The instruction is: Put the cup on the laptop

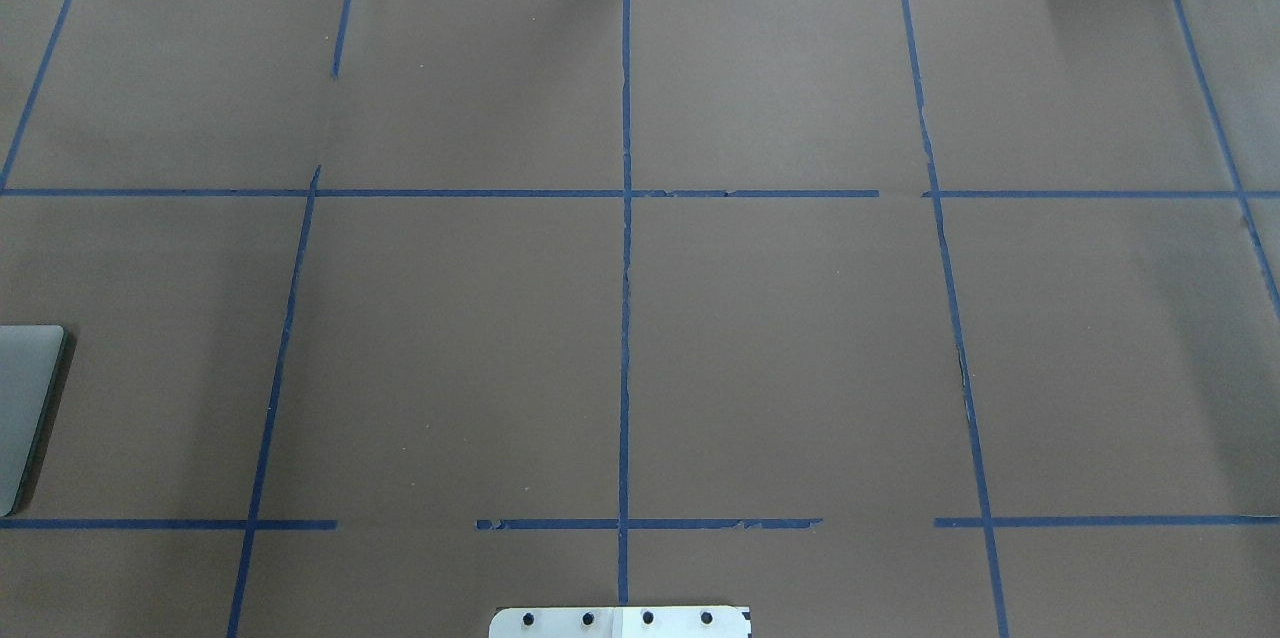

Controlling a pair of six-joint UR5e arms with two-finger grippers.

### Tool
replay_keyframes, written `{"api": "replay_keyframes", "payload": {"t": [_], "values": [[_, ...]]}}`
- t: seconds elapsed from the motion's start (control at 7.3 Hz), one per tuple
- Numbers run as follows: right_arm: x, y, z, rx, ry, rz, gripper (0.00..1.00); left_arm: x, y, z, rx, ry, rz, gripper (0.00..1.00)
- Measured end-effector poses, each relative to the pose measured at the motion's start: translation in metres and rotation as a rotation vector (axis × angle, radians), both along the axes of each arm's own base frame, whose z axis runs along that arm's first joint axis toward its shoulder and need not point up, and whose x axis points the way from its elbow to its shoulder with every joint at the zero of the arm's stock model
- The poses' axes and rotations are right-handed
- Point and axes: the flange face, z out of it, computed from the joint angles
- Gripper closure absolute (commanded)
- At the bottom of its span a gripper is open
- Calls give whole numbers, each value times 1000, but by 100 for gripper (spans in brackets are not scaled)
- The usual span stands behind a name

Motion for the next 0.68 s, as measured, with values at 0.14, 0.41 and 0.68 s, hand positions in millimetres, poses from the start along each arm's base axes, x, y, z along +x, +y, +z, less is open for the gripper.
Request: {"api": "replay_keyframes", "payload": {"t": [0.14, 0.41, 0.68], "values": [[0, 0, 0, 0, 0, 0, 0, -1, -2, -1, 6, 0, 0, 0], [0, 0, 0, -1, -1, 0, 0, -1, -5, -7, 21, -2, 0, 0], [0, 0, 0, 0, -1, 0, 0, -1, -6, -11, 30, -3, 0, 0]]}}
